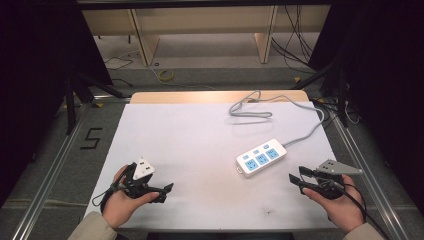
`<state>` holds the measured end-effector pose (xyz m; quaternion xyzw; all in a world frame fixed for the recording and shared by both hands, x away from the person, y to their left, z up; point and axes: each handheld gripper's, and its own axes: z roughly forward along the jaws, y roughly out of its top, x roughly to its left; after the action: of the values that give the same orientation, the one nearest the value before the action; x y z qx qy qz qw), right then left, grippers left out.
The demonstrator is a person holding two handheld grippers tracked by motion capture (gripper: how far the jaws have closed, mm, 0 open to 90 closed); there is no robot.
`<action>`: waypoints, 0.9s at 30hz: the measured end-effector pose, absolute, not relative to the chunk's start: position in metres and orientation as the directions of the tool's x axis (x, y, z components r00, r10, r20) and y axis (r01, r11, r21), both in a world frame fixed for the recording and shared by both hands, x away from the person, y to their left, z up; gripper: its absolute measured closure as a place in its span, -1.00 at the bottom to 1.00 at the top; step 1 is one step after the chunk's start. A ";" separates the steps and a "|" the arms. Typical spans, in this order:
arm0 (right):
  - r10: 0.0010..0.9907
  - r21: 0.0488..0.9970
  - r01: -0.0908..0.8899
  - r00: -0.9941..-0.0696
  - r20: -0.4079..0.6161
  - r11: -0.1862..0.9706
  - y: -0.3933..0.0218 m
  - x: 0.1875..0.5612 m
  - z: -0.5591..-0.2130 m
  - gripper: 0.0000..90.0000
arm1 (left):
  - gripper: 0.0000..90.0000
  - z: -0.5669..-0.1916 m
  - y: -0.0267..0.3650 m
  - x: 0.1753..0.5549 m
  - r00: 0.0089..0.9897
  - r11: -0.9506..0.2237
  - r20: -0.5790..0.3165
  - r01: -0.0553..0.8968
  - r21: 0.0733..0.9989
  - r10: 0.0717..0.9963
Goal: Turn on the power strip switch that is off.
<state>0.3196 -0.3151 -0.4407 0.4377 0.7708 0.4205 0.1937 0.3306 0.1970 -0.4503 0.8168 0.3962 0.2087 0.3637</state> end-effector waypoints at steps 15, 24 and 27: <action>0.859 0.791 0.539 -0.510 0.033 0.290 -0.313 0.317 -0.433 1.00 | -0.90 -0.450 0.197 0.332 0.586 -0.413 0.055 0.498 0.763 0.808; 0.860 0.790 0.535 -0.511 0.020 0.299 -0.312 0.320 -0.431 1.00 | -0.89 -0.452 0.195 0.333 0.591 -0.420 0.052 0.505 0.754 0.805; 0.862 0.789 0.538 -0.507 0.022 0.297 -0.311 0.321 -0.430 1.00 | -0.88 -0.452 0.195 0.333 0.590 -0.417 0.051 0.504 0.757 0.806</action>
<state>0.3206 -0.3114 -0.4298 0.4500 0.7775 0.3860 0.2096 0.3326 0.1948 -0.4516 0.8153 0.4014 0.2091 0.3612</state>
